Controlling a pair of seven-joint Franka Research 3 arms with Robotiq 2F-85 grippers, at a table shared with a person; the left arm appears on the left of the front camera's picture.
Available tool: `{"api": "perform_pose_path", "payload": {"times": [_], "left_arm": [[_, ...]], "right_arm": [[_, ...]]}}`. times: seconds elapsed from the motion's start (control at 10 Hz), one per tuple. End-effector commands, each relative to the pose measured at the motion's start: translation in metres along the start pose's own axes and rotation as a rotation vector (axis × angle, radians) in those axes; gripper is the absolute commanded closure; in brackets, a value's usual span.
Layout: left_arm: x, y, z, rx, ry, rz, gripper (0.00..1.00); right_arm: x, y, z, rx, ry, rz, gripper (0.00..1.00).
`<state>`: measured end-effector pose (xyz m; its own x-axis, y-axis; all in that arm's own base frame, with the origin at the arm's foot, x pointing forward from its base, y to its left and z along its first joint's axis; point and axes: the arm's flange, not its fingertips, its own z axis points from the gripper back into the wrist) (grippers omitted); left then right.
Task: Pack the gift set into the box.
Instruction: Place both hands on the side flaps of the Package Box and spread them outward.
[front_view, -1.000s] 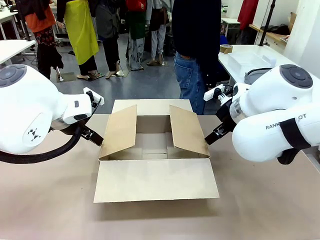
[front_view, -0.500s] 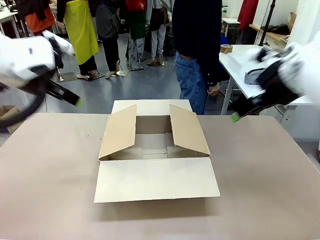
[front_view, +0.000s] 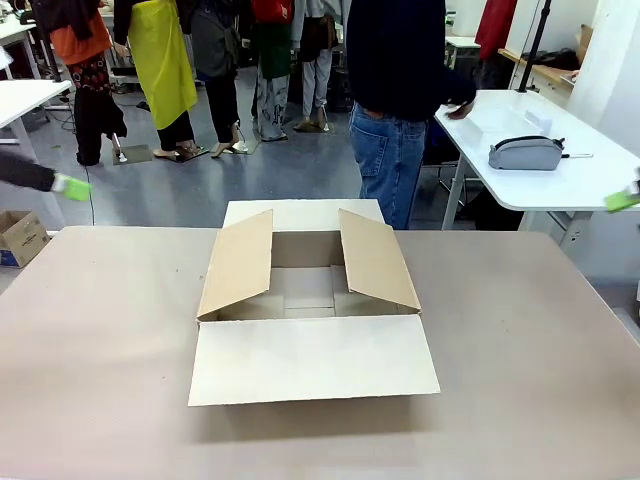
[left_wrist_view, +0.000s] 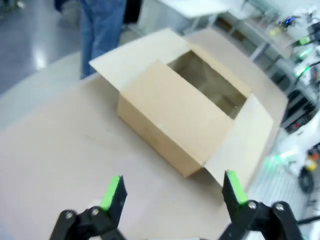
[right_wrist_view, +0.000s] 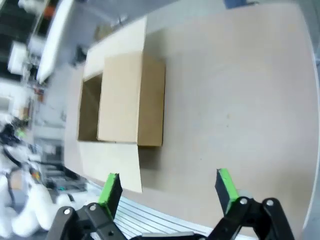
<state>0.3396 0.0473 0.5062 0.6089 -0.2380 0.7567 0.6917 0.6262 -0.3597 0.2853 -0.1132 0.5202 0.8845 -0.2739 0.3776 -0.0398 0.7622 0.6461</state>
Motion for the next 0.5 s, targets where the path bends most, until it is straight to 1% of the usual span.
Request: {"api": "perform_pose_path", "payload": {"times": [0.0,0.1,0.2,0.3,0.4], "left_arm": [[-0.093,0.054,0.014,-0.166,-0.104,0.239,0.00],[-0.112,0.082,0.021,-0.258,-0.213,0.326,0.00],[-0.129,0.104,0.027,-0.320,-0.320,0.425,0.00],[-0.140,0.108,0.022,-0.331,-0.395,0.489,0.00],[-0.147,0.112,0.023,-0.267,-0.420,0.569,0.00]], "right_arm": [[0.008,-0.053,0.002,0.164,-0.101,-0.147,0.00],[0.006,-0.078,-0.001,0.194,-0.122,-0.208,0.00],[0.001,-0.104,-0.005,0.245,-0.142,-0.270,0.00],[-0.006,-0.129,-0.010,0.254,-0.159,-0.341,0.00],[-0.014,-0.149,-0.017,0.220,-0.181,-0.375,0.00]]}}
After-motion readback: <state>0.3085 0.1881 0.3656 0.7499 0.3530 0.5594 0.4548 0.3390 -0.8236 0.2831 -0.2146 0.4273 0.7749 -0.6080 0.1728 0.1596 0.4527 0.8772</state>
